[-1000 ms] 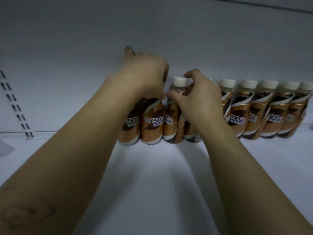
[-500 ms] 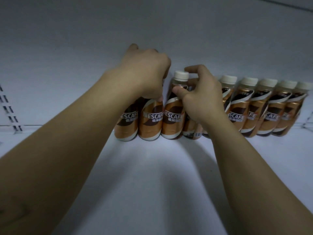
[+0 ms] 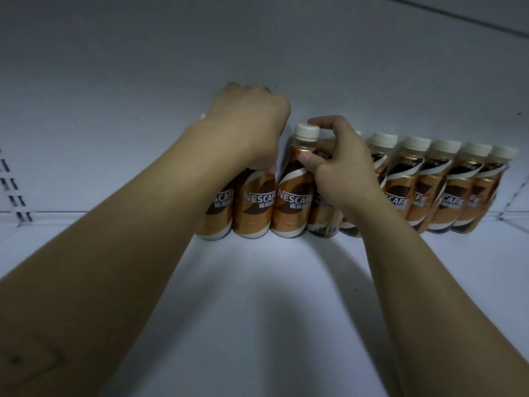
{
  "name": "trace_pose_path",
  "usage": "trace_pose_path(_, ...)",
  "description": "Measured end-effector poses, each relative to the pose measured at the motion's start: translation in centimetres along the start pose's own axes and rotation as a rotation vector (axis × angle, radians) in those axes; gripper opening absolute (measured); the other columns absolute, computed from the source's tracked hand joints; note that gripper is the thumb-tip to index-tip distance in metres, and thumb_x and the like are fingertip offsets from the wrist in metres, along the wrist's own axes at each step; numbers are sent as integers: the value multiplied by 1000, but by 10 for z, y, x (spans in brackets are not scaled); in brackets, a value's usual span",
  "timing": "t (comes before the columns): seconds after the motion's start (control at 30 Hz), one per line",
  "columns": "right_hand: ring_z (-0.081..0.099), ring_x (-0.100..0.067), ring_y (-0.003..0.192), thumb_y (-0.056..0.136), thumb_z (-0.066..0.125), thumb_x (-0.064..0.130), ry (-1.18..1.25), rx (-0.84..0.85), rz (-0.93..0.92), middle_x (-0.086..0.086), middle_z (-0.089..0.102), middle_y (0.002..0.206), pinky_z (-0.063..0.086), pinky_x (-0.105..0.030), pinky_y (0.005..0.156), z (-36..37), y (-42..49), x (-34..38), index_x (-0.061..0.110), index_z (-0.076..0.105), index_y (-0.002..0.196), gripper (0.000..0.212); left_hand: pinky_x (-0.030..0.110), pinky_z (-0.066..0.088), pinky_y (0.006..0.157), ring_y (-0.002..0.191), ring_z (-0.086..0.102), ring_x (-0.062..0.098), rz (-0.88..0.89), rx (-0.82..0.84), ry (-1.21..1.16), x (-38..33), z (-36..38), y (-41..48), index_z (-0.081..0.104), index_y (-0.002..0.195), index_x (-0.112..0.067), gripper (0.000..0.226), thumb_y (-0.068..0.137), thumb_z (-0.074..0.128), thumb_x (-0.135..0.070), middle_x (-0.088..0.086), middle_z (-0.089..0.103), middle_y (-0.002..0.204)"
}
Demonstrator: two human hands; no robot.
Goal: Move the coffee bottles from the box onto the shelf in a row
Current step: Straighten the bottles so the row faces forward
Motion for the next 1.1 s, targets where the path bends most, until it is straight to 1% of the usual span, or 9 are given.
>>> trace_pose_path(0.27,68,-8,96,90,60,4,46,71,-18,2,70,112,58,-30,79,1,3,-2,31,48,118,41,39,31,79,87,51,27,2,-22,13,2,-1,0,59,99,-19,39,69,80,-33,6,57,95)
trace_pose_path(0.4,64,-12,104,90,61,9,-34,76,-45,3,65,118,56,-34,87,-2,0,2,31,48,124,43,39,32,79,84,50,27,-1,-38,37,3,-2,-2,59,98,-19,39,68,79,-35,6,57,92)
trace_pose_path(0.5,60,-10,110,84,71,17,-142,35,-86,4,61,126,52,-31,92,-9,-2,12,30,43,138,62,39,33,80,82,49,26,-7,-35,41,2,-3,-4,58,100,-20,38,70,78,-34,6,55,91)
trace_pose_path(0.6,56,-15,116,78,76,28,-113,-71,-144,6,53,136,51,-35,93,-26,0,30,34,37,142,75,42,34,86,86,49,26,7,-12,50,1,-5,-6,57,106,-22,41,72,74,-36,6,55,95)
trace_pose_path(0.7,61,-2,98,82,70,35,-125,-171,-190,13,59,122,55,-32,85,-45,8,43,32,47,134,57,46,34,91,98,53,30,-9,8,47,1,-9,-6,54,117,-21,56,73,71,-49,8,57,105)
trace_pose_path(0.8,65,-11,66,86,66,34,-155,-248,-207,12,64,108,59,-38,68,-67,16,37,29,53,125,41,47,34,94,109,50,32,10,-93,15,-6,-21,-2,50,127,-19,65,74,69,-51,11,53,120)
trace_pose_path(0.87,63,-13,60,87,64,33,-146,-370,-201,13,65,102,58,-39,66,-88,17,25,26,57,120,34,46,34,96,115,48,31,63,-134,-61,-20,-26,2,47,131,-22,66,75,70,-49,9,51,127)
trace_pose_path(0.97,61,-8,73,88,61,38,-277,-531,-179,15,64,100,55,-40,77,-112,12,3,24,59,117,32,44,36,97,120,45,27,140,-103,-154,-51,-27,15,44,135,-27,67,76,72,-45,4,50,133)
trace_pose_path(1.1,60,-8,88,86,61,50,-404,-362,-74,10,63,103,54,-36,79,-108,7,-29,25,57,120,42,38,38,90,117,48,28,158,-4,-142,-81,-17,36,47,134,-30,57,81,69,-26,4,52,132)
Point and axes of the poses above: each hand's wrist, its own y-axis towards the middle knuckle, its own z-axis out of the palm, x = y × z, the point moved 5 cm from there along y, towards the middle knuckle
